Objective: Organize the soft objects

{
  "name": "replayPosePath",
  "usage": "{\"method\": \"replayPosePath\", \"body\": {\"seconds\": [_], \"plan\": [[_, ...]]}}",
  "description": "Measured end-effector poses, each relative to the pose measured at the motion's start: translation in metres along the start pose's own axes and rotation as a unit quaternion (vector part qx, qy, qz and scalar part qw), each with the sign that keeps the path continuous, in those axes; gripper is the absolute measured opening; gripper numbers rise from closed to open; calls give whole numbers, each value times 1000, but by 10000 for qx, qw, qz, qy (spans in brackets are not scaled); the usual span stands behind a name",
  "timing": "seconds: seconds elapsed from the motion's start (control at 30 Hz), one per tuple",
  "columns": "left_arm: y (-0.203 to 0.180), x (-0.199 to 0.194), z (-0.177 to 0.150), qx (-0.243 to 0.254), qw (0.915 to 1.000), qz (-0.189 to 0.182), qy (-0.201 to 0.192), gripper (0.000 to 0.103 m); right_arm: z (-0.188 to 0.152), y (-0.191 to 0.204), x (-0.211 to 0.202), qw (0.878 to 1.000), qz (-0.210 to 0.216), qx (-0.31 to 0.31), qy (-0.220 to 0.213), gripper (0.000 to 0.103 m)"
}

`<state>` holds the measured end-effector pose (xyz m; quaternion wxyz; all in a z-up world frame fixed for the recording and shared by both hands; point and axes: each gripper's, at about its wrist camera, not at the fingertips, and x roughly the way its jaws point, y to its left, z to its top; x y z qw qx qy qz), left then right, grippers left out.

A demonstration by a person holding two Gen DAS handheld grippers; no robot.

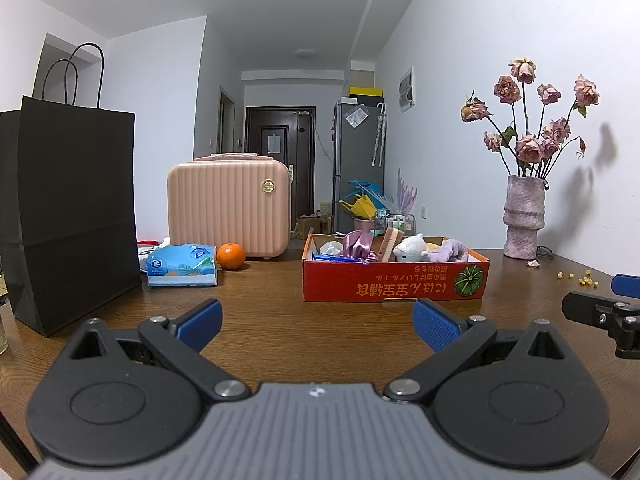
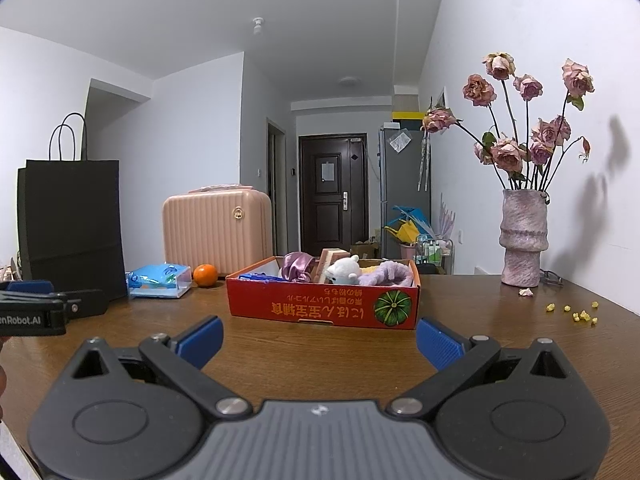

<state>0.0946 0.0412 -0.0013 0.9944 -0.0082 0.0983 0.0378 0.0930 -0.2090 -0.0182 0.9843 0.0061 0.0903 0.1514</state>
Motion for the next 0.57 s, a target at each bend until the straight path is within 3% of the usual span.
{"method": "replayPosePath", "body": {"seconds": [0.57], "plan": [[3, 2, -1, -64, 9999, -105, -3, 103, -5, 2, 2, 10000, 13, -21, 80, 103]]}}
